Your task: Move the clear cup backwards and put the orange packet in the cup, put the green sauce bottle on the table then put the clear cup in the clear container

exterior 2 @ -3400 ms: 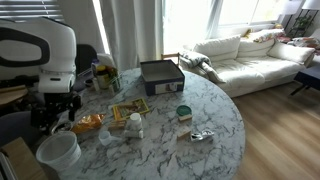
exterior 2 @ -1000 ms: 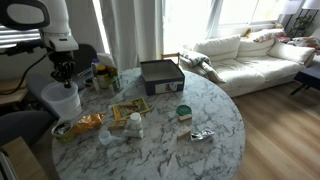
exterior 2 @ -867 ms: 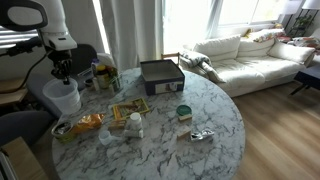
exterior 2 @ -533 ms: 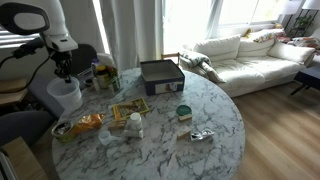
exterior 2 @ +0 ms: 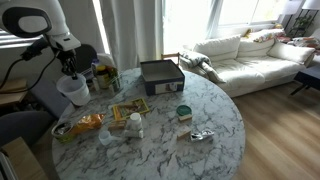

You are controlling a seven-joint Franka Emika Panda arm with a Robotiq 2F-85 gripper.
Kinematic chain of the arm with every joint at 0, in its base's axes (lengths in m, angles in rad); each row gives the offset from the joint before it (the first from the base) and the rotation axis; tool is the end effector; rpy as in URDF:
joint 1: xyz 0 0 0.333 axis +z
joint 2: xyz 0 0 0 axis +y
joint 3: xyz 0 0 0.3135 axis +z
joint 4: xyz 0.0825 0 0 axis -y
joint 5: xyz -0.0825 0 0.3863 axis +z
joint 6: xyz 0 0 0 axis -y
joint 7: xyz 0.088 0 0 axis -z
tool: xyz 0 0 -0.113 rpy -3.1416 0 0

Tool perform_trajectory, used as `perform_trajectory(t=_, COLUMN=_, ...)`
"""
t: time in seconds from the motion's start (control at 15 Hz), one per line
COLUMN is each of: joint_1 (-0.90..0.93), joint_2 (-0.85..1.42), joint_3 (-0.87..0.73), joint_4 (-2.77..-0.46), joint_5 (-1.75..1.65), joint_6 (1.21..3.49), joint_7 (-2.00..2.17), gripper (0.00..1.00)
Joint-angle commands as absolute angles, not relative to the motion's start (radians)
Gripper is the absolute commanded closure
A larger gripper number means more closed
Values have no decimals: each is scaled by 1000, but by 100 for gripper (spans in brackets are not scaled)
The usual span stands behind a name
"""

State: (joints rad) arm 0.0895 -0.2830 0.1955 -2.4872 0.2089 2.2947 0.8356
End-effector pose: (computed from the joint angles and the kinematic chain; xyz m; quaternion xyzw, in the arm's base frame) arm 0.4308 0.1315 0.3881 -0.9392 0.3362 -0.0090 0.0692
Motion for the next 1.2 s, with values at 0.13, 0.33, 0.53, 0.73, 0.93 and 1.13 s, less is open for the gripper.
perform_trajectory(t=0.13, joint_1=90, joint_2=-139, joint_3=222, joint_4=-2477, joint_5=98, joint_6=2528, joint_7=777, gripper=99)
perform_trajectory(t=0.33, joint_1=98, joint_2=-73, joint_3=214, joint_4=-2472, joint_5=56, joint_6=2591, joint_7=752, gripper=99)
perform_trajectory(t=0.53, joint_1=115, joint_2=-28, joint_3=213, joint_4=-2469, joint_5=43, joint_6=2618, joint_7=728, gripper=99)
perform_trajectory(t=0.73, joint_1=124, joint_2=-1, joint_3=206, joint_4=-2465, joint_5=-10, joint_6=2616, joint_7=738, gripper=70)
perform_trajectory(t=0.93, joint_1=133, joint_2=-18, joint_3=202, joint_4=-2439, joint_5=-29, joint_6=2583, joint_7=760, gripper=56)
perform_trajectory(t=1.13, joint_1=129, joint_2=-61, joint_3=196, joint_4=-2403, joint_5=-21, joint_6=2557, joint_7=764, gripper=34)
